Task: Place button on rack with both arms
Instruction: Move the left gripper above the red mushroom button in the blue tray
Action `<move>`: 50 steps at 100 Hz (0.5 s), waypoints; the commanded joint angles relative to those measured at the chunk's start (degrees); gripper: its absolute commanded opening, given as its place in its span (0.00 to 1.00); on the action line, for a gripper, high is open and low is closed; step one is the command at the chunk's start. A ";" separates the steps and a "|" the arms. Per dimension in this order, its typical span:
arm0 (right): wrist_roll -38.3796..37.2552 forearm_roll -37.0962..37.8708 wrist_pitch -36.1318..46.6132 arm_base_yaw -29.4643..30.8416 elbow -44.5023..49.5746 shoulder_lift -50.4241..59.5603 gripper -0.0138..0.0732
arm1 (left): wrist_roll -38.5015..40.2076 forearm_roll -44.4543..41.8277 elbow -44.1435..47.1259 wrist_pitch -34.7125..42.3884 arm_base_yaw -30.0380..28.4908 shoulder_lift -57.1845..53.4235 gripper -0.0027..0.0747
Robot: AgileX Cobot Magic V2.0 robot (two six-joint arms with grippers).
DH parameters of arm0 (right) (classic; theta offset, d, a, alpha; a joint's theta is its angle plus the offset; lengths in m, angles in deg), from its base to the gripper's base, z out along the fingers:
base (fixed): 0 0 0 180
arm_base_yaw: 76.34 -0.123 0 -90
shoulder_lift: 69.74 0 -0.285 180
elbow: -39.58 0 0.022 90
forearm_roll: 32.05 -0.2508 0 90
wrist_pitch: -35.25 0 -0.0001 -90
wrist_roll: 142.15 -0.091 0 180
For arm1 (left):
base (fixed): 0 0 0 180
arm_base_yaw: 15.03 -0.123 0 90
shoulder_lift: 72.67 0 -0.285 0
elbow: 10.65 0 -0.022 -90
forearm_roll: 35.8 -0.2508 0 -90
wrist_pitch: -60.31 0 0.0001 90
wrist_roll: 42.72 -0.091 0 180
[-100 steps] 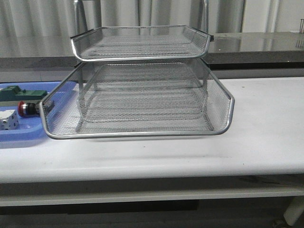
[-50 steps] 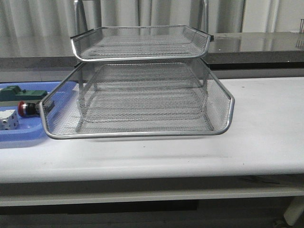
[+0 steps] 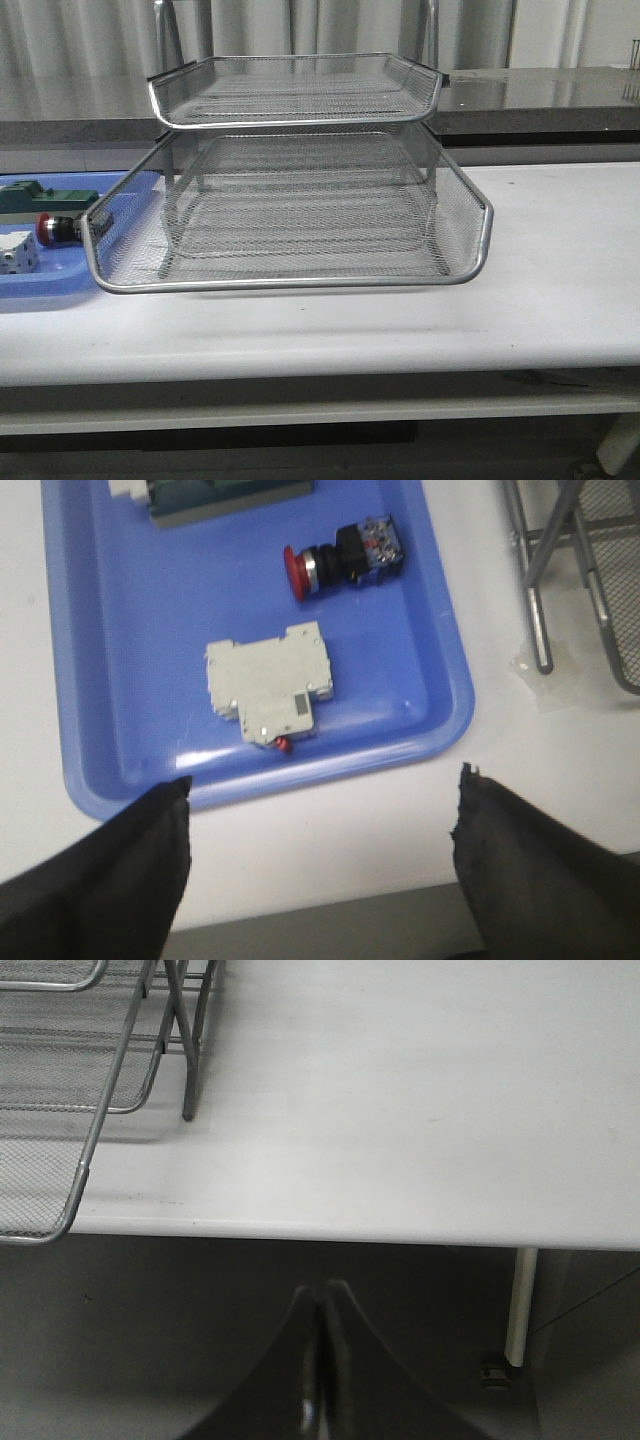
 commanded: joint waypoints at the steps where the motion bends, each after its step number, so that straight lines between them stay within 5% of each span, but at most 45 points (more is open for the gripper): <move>1: 0.04 1.43 3.47 0.10 -1.81 -0.16 0.08 | -6.45 3.01 -2.89 4.35 -0.06 -0.88 0.70; 50: 0.04 1.43 3.47 0.10 -1.81 -0.16 0.08 | -24.84 2.96 -27.62 -5.43 1.41 20.03 0.70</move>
